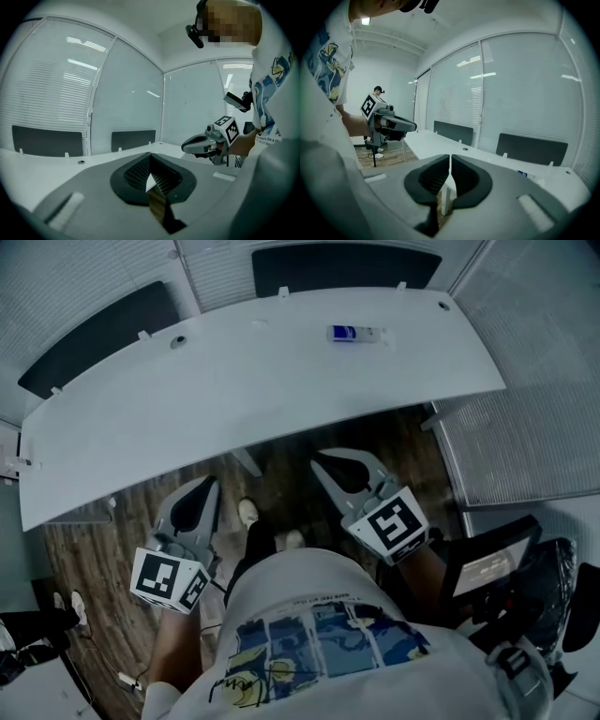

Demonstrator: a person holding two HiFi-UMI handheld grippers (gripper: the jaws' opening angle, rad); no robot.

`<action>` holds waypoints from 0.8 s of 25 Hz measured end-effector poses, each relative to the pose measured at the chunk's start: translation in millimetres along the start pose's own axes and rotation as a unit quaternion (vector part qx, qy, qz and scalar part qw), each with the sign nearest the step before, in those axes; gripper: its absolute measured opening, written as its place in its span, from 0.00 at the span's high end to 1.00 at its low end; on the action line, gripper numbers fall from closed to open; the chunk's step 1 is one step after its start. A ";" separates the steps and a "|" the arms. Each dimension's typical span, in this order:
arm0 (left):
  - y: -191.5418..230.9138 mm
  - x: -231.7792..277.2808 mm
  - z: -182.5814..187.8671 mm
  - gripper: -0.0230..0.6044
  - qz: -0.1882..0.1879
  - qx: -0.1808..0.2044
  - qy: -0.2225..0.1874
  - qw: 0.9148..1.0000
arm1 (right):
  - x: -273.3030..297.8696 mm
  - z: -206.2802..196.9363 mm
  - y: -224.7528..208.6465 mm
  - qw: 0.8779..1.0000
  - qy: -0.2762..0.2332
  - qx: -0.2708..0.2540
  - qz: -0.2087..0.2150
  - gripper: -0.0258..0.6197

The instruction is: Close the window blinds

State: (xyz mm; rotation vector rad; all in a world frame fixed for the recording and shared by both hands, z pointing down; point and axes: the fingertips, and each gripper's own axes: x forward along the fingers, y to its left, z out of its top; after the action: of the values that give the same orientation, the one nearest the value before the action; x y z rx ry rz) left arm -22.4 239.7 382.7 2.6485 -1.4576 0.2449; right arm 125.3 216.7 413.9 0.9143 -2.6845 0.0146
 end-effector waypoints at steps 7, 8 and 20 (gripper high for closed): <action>-14.9 11.2 0.1 0.96 -0.015 0.009 0.003 1.000 | -11.2 -6.0 -5.0 1.000 0.007 -0.011 -0.009 0.95; -16.2 11.9 -0.3 0.96 -0.016 0.009 0.004 1.000 | -12.3 -6.9 -5.6 1.000 0.008 -0.014 -0.010 0.95; -9.7 35.9 0.3 0.96 -0.019 0.009 0.018 1.000 | 0.9 -9.1 -23.8 1.000 0.013 -0.002 -0.006 0.95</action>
State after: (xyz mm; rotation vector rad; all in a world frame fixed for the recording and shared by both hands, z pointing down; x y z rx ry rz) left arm 4.8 215.1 389.2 2.6687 -1.4008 0.3010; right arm 141.4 198.1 420.7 0.9238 -2.6543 0.0185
